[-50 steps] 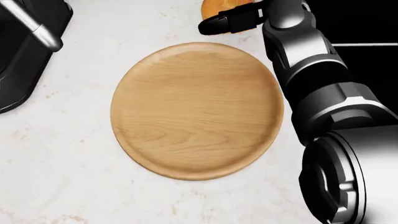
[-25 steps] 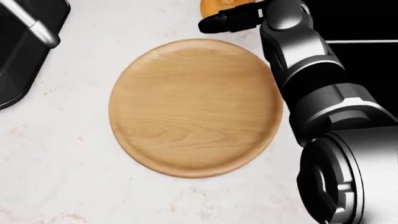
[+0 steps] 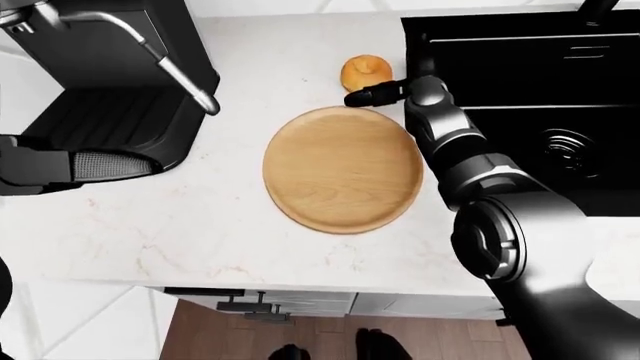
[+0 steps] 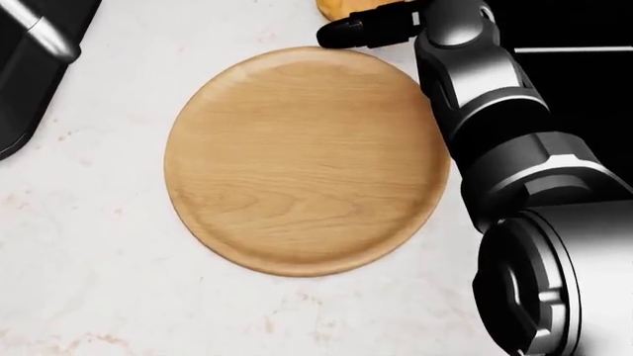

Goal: Place the pastries on the plates.

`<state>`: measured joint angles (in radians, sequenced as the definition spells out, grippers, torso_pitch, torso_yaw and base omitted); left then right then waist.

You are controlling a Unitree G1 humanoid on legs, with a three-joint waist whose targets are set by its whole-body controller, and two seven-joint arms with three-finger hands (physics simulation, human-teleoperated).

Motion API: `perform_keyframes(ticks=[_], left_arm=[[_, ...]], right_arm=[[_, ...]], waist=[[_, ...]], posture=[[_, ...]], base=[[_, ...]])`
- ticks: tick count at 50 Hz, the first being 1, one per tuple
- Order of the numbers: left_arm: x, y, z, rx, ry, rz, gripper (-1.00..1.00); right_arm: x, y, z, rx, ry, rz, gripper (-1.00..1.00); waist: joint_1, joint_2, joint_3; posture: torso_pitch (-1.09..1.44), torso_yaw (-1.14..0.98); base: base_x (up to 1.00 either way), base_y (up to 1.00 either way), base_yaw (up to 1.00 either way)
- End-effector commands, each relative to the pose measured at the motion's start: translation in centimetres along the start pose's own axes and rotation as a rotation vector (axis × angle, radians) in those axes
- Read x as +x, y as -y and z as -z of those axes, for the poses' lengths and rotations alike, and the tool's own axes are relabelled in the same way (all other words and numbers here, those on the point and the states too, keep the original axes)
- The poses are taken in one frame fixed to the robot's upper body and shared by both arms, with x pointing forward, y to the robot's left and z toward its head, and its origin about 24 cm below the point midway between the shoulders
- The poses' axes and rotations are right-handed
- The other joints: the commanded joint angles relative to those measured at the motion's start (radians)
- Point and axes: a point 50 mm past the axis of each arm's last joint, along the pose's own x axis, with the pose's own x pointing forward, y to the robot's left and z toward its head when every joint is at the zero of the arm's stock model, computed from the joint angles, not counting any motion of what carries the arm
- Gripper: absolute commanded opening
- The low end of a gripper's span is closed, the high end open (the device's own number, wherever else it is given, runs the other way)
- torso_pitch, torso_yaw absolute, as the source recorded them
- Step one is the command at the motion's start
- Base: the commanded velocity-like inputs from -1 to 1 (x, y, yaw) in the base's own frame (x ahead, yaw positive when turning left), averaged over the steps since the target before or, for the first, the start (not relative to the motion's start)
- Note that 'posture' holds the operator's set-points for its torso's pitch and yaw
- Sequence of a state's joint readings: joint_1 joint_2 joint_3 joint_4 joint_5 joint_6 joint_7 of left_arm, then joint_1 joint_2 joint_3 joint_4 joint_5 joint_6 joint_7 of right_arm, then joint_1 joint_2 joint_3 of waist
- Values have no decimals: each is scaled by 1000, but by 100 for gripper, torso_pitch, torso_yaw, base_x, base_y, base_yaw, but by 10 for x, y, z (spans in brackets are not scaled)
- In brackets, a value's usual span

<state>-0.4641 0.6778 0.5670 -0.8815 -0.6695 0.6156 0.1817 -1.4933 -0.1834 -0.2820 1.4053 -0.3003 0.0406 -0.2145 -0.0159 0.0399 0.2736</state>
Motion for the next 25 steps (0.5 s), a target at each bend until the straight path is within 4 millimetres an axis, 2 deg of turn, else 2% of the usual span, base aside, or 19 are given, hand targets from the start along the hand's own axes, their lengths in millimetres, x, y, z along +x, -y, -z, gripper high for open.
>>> perform_keyframes(ticks=[1,9,16,25], left_arm=[[1,-1,-7,10,40,-1,100],[-1,-1,-4,18,32,4,100],[-1,-1,-5,18,36,2,100],[-2,-4,-9,28,43,1,100]], right_arm=[[1,6,-31,20,110,24,90],[0,3,-29,23,102,16,81],[0,1,-30,18,104,6,62],[-1,-4,-25,-57,110,-18,51]], waist=[[0,3,-37],[-1,4,-37],[-2,3,-38],[-3,2,-40]], posture=[[34,0],[34,0],[34,0],[34,0]], base=[[0,0,0],[0,0,0],[0,0,0],[0,0,0]])
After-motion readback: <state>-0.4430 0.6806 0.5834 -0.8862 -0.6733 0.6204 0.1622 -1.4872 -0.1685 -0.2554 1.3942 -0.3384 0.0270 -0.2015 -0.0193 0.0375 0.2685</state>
